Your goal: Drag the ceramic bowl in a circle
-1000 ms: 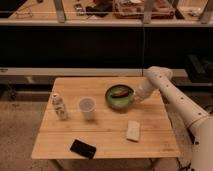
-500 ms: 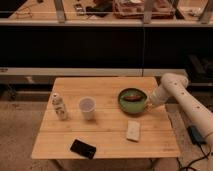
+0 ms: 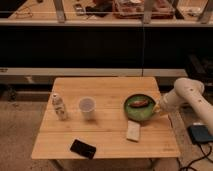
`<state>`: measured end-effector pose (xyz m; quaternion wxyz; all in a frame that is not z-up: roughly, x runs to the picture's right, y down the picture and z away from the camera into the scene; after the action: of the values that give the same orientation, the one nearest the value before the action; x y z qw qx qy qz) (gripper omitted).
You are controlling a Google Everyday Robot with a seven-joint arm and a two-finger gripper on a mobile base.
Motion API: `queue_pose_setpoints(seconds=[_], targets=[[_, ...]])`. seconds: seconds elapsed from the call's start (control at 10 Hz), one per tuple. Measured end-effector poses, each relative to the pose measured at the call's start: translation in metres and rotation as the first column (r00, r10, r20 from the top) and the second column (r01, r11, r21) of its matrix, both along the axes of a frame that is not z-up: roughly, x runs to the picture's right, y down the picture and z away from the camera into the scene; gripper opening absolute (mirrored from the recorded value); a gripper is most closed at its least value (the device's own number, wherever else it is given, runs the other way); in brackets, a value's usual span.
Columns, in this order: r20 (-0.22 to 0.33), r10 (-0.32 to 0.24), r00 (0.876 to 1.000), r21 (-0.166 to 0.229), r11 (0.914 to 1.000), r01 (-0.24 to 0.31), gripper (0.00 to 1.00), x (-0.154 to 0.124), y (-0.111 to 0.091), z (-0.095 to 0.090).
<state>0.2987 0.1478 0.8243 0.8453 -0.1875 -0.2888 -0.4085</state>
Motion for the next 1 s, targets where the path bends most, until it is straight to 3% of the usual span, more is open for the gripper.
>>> queue_pose_setpoints(seconds=[0.2, 0.3, 0.5, 0.7, 0.8, 1.0], targets=[[0.088, -0.079, 0.993, 0.010, 0.9969, 0.078, 0.00, -0.024, 0.014, -0.023], [0.134, -0.120, 0.984, 0.028, 0.9927, 0.117, 0.00, -0.043, 0.016, -0.031], [0.225, -0.200, 0.954, 0.072, 0.9794, 0.189, 0.00, -0.086, 0.012, -0.047], [0.276, -0.241, 0.930, 0.090, 0.9702, 0.225, 0.00, -0.117, 0.004, -0.049], [0.298, -0.238, 0.924, 0.087, 0.9712, 0.222, 0.00, -0.132, -0.002, -0.042], [0.290, -0.185, 0.939, 0.058, 0.9827, 0.176, 0.00, -0.141, -0.017, -0.015]])
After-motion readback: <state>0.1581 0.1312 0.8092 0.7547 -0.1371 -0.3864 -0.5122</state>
